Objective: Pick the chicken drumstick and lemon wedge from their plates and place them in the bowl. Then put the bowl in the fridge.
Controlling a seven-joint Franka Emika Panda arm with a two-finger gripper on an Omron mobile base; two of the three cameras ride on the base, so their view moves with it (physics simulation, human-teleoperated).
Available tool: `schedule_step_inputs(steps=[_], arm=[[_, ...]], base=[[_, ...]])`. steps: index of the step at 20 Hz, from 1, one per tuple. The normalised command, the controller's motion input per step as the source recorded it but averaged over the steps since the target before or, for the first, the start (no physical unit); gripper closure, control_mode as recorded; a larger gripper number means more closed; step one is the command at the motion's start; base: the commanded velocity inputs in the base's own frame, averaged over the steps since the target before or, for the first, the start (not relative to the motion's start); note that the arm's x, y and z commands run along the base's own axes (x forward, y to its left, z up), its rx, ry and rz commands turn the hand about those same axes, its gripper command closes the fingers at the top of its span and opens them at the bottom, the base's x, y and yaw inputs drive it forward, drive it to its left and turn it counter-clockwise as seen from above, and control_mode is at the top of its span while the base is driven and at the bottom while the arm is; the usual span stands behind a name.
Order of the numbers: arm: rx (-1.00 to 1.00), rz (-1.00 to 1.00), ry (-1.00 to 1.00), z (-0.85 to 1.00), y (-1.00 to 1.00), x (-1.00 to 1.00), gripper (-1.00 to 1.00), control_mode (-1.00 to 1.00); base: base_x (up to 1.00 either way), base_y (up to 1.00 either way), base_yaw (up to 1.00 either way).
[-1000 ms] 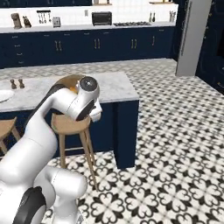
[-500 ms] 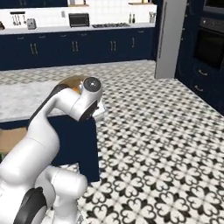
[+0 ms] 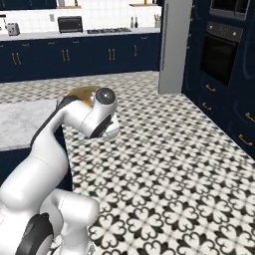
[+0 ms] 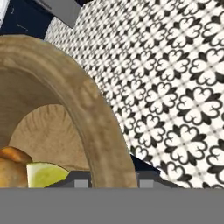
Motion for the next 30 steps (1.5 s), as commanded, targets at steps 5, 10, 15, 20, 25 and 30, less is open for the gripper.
schedule_step_inputs(steps=[5, 10, 15, 20, 25, 30], arm=[[0.0, 0.0, 0.0, 0.0, 0.0, 0.0, 1.0, 1.0], [0.0, 0.0, 0.0, 0.0, 0.0, 0.0, 1.0, 1.0], [0.0, 0.0, 0.0, 0.0, 0.0, 0.0, 1.0, 1.0], [0.0, 0.0, 0.0, 0.0, 0.0, 0.0, 1.0, 1.0], [0.0, 0.0, 0.0, 0.0, 0.0, 0.0, 1.0, 1.0], [0.0, 0.0, 0.0, 0.0, 0.0, 0.0, 1.0, 1.0]], base=[[1.0, -0.78, 0.0], [1.0, -0.37, 0.09], [1.0, -0.1, 0.27], [1.0, -0.5, 0.15], [1.0, -0.49, 0.05], [1.0, -0.01, 0.0]])
